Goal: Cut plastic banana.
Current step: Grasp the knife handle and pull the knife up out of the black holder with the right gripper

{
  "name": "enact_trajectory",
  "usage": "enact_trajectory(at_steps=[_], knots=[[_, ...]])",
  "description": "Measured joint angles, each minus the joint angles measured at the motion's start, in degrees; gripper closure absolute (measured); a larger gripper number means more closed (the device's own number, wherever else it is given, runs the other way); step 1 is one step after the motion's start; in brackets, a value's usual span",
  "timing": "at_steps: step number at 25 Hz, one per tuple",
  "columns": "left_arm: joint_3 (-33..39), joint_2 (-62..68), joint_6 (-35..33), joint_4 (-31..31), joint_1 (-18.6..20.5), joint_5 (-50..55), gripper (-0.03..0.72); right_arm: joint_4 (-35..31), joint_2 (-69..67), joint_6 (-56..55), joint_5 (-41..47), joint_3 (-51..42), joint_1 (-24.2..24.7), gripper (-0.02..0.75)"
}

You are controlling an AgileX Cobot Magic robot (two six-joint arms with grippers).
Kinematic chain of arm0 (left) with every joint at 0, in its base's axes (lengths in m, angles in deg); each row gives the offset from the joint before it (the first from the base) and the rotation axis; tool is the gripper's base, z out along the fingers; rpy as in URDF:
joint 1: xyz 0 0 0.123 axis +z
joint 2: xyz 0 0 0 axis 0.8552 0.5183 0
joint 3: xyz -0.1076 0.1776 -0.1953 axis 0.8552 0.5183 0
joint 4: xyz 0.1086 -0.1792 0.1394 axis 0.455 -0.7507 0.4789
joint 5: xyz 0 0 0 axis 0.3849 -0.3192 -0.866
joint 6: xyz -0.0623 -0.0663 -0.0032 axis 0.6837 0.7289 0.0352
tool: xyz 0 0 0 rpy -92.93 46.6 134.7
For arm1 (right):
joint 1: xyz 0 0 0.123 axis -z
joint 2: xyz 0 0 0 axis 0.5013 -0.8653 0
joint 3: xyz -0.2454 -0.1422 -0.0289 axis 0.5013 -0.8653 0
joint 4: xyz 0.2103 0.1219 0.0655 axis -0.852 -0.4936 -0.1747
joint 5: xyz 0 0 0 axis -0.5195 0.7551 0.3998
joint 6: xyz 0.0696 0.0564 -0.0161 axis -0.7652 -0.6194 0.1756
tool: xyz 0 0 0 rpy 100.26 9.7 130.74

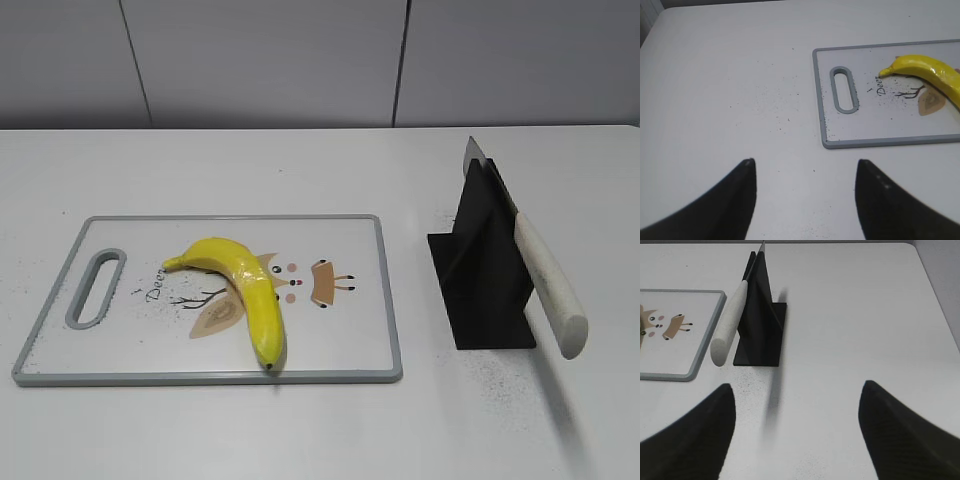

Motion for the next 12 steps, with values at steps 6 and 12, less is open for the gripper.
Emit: enact_trajectory(at_steps=[6, 12], knots=[[0.0, 0.0, 0.0, 0.0, 0.0, 0.0, 0.103, 0.0, 0.0, 0.3, 0.0, 0.0, 0.0, 0.159], [0.0, 0.0, 0.0, 0.0, 0.0, 0.0, 0.103, 0.0, 0.0, 0.0, 0.0, 0.0, 0.0, 0.159]])
